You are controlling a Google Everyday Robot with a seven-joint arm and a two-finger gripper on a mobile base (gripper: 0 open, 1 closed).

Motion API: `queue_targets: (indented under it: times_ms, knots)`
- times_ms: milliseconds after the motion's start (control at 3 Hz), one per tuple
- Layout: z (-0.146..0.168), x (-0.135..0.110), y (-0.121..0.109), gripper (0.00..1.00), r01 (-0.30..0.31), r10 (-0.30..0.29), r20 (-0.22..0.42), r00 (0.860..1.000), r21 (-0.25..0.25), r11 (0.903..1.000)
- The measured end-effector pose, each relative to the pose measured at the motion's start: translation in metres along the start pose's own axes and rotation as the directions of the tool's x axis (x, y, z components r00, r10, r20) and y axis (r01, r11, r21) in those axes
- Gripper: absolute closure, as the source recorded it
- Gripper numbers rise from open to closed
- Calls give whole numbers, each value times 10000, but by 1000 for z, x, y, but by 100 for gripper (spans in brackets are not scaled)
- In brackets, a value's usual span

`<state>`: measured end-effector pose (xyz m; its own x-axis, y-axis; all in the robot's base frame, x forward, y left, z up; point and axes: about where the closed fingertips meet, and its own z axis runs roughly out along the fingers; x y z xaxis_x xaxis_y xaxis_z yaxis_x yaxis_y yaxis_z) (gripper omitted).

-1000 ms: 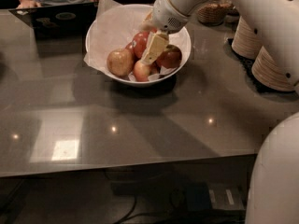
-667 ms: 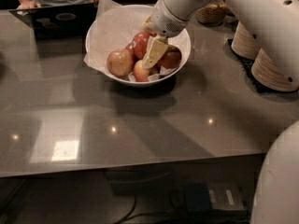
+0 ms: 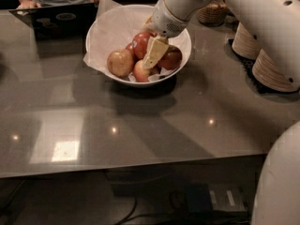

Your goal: Pick apple from white bowl

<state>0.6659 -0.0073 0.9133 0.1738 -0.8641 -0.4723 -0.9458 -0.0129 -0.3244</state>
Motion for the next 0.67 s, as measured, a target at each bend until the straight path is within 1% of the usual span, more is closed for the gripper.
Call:
queue_targets:
  times_ms: [667]
  knots:
    - [0, 0, 0, 96, 0, 0, 0, 10000, -1, 10000]
